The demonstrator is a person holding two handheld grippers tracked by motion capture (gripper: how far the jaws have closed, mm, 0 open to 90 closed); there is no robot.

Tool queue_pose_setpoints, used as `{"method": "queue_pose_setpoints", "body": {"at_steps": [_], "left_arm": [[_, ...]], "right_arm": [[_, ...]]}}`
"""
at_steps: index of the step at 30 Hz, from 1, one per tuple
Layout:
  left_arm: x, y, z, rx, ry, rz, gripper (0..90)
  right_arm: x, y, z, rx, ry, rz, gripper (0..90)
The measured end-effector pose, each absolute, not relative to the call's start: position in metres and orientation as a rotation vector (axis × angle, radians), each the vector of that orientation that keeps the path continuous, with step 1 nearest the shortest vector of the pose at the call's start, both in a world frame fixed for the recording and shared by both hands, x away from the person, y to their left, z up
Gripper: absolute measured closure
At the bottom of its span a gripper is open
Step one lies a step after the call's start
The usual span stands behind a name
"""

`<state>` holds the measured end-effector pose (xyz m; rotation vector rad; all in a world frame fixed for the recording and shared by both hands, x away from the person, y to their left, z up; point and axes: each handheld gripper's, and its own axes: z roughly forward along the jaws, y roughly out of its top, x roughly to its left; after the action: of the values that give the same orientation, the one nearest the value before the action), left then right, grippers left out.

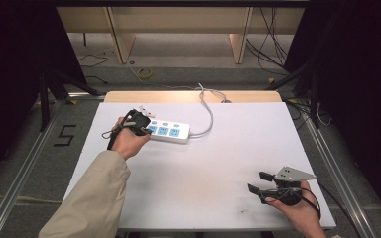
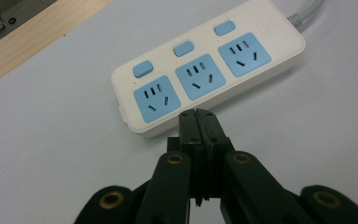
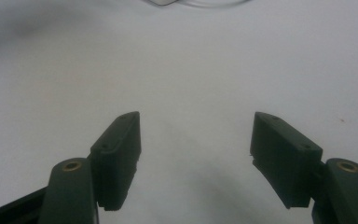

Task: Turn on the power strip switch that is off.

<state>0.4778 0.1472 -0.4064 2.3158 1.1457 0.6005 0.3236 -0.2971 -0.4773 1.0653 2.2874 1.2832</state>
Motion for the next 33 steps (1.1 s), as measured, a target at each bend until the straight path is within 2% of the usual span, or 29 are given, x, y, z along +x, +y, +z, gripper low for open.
{"method": "queue_pose_setpoints", "body": {"at_steps": [33], "left_arm": [[0.509,0.144,-0.407,2.349,1.153,0.626,89.8]], "right_arm": [[0.324,-0.297,-0.478,1.063,2.288,1.281,34.3]]}}
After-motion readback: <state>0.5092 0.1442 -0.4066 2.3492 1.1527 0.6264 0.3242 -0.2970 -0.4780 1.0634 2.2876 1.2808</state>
